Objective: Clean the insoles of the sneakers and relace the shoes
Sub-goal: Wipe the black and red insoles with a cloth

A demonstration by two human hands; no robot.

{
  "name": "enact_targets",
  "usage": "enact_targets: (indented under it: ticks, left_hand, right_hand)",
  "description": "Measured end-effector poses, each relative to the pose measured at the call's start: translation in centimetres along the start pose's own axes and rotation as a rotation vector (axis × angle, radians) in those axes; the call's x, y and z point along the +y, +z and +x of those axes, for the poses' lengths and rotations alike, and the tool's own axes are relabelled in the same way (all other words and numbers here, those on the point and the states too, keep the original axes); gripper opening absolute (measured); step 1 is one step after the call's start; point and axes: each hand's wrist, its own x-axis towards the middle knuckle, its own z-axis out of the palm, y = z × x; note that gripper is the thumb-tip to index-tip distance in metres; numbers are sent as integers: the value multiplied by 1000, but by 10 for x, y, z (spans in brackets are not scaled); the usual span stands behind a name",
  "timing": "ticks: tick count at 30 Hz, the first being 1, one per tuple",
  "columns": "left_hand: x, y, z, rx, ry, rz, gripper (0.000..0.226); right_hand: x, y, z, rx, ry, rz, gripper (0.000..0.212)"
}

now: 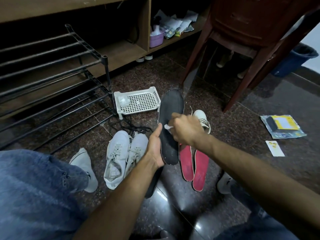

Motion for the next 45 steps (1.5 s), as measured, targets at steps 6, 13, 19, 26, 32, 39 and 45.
enact_targets:
  ticks: [6, 13, 19, 26, 32, 39, 45]
  left_hand:
    - [6, -21, 11, 183, -45, 80, 58]
    - [-39, -65, 29, 471, -45, 696, 15]
    - [-85, -113, 39, 483, -253, 942, 19]
    - [-101, -138, 73, 587, -391, 910, 47]
    - [-103, -154, 91, 511, -469, 939, 39]
    - [-111, -171, 98, 494, -315, 1324, 36]
    - [-107, -162, 91, 573, -208, 1632, 39]
  right_hand:
    - [-21, 32, -45, -180, -240, 58, 23]
    - [46, 72, -33, -244, 24, 236, 25]
    - [69, 154, -73, -580, 291, 341, 33]
    - [77, 241, -99, -644, 624, 736, 35]
    - [74, 289, -71, -539, 728, 864, 28]
    - [49, 319, -54, -497, 927, 790, 36]
    - [45, 320, -50, -470, 1011, 893, 25]
